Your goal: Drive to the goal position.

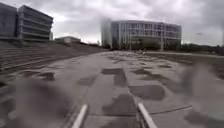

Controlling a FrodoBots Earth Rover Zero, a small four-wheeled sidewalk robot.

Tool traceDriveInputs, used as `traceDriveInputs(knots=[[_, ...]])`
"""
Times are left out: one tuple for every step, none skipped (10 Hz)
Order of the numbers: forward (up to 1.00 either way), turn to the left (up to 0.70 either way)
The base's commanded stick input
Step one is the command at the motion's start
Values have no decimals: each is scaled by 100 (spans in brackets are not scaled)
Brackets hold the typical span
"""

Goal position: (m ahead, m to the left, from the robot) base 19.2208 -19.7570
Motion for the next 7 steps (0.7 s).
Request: traceDriveInputs(knots=[[100, 0], [100, 0], [100, 0], [100, 0], [100, 0], [100, 0], [100, 0]])
